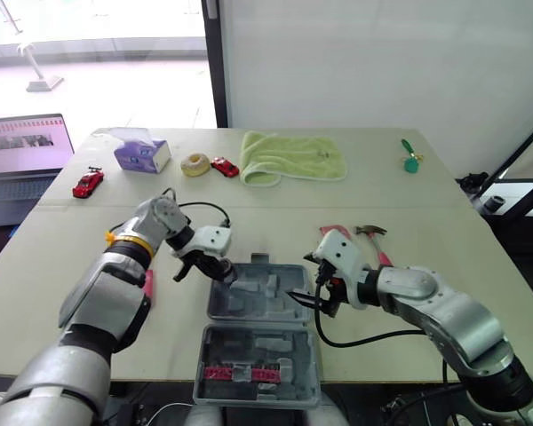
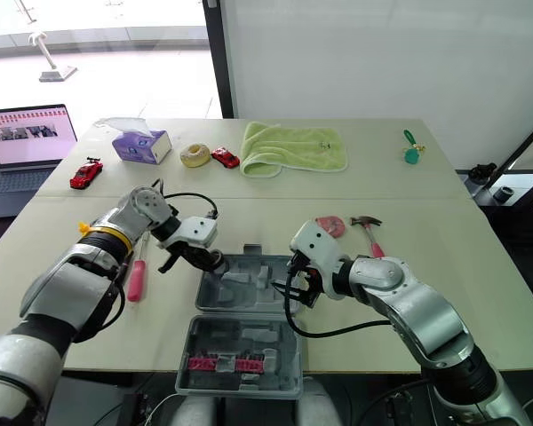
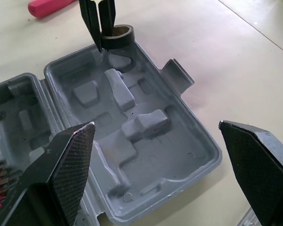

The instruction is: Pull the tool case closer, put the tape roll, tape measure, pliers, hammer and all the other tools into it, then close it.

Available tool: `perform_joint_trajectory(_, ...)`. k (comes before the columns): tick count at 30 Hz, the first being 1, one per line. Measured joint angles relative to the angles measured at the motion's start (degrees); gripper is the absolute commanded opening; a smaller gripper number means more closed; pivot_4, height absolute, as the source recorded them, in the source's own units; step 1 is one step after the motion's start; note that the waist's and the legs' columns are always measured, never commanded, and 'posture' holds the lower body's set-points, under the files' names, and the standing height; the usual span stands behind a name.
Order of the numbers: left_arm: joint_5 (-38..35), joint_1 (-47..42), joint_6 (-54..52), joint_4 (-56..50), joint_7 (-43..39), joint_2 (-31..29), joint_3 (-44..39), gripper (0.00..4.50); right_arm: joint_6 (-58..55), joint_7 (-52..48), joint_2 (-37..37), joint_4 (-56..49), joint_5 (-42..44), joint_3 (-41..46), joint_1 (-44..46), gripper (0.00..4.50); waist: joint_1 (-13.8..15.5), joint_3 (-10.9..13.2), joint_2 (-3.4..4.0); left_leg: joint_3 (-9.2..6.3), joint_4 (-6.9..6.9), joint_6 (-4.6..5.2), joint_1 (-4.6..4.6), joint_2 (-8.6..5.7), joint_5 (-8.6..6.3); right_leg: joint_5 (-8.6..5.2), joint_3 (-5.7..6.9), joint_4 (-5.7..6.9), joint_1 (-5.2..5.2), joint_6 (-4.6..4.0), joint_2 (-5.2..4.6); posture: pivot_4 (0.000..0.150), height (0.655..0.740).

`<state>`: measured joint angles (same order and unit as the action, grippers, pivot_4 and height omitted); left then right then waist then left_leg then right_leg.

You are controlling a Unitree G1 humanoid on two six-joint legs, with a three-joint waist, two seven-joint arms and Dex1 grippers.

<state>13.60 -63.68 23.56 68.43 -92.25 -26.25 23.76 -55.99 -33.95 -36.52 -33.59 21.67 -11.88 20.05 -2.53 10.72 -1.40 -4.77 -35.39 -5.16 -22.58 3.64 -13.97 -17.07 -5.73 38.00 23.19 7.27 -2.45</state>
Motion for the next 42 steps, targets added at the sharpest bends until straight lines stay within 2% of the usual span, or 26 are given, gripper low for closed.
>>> perform_joint_trajectory(17,3.4,1.18,1.93,1.66,3.96,1.74,0.13,0.08,-0.72,0.61,0.03,-0.01,0.42,0.31,-0.53,4.5,-0.01,0.0,0.0,-0.01,0.0,0.0,0.0,0.0,0.0,0.0,0.0,0.0,0.0,0.0,0.0,0.15,0.74)
perform_joint_trajectory(20,3.34,1.16,1.89,1.73,4.11,1.87,-0.13,1.07,-0.84,0.84,0.03,-0.02,0.66,0.52,-0.53,4.5,0.01,0.0,0.0,-0.01,0.0,0.0,0.0,0.0,0.0,0.0,0.0,0.0,0.0,0.0,0.0,0.15,0.74)
perform_joint_trajectory(26,3.15,0.81,1.71,1.71,3.89,1.84,-0.61,4.17,-0.96,0.94,0.01,-0.02,1.13,0.63,-0.55,4.5,0.0,0.0,0.0,-0.01,0.0,0.0,0.0,0.0,0.0,0.0,0.0,0.0,0.0,0.0,0.0,0.15,0.74)
perform_joint_trajectory(27,3.06,0.69,1.55,1.64,3.3,1.75,-0.85,4.45,-0.96,0.94,0.0,-0.02,1.13,0.63,-0.55,4.5,0.01,0.0,0.0,-0.01,0.0,0.0,0.0,0.0,0.0,0.0,0.0,0.0,0.0,0.0,0.0,0.15,0.74)
perform_joint_trajectory(34,-3.58,-0.03,-1.48,-3.8,0.01,-1.79,-2.66,4.45,-0.96,0.93,-0.02,-0.05,1.16,0.63,-0.56,4.5,-0.02,0.0,0.0,-0.01,0.0,0.0,0.0,0.0,0.0,0.0,0.0,0.01,0.0,0.0,0.0,0.15,0.74)
perform_joint_trajectory(39,-10.03,1.55,-8.27,-7.07,-0.04,-2.59,-4.73,4.45,-0.96,0.92,-0.02,-0.12,1.14,0.6,-0.59,4.5,-0.07,0.0,0.0,-0.02,0.0,0.0,0.0,0.0,0.0,0.0,0.0,0.01,0.0,0.0,0.0,0.15,0.74)
perform_joint_trajectory(40,-11.51,2.42,-9.7,-8.12,-0.04,-2.72,-5.18,4.07,-0.94,0.92,-0.02,-0.12,1.14,0.59,-0.59,4.5,-0.1,0.0,0.0,-0.01,0.0,0.0,0.01,0.0,0.0,0.0,0.0,0.02,0.0,0.0,0.0,0.15,0.74)
perform_joint_trajectory(41,-12.32,3.0,-10.79,-8.56,-0.04,-2.73,-5.61,3.94,-0.94,0.93,-0.02,-0.12,1.13,0.58,-0.58,4.5,-0.1,0.0,0.0,-0.02,0.0,0.0,0.01,0.01,0.0,0.0,0.0,0.02,0.0,0.0,0.0,0.15,0.74)
perform_joint_trajectory(42,-13.31,3.87,-12.03,-8.96,-0.05,-2.68,-6.68,3.64,-0.88,0.92,-0.01,-0.13,1.13,0.55,-0.58,4.5,-0.11,0.0,0.0,-0.03,0.0,0.0,0.01,0.01,0.0,0.0,0.0,0.02,0.0,0.0,0.01,0.15,0.74)
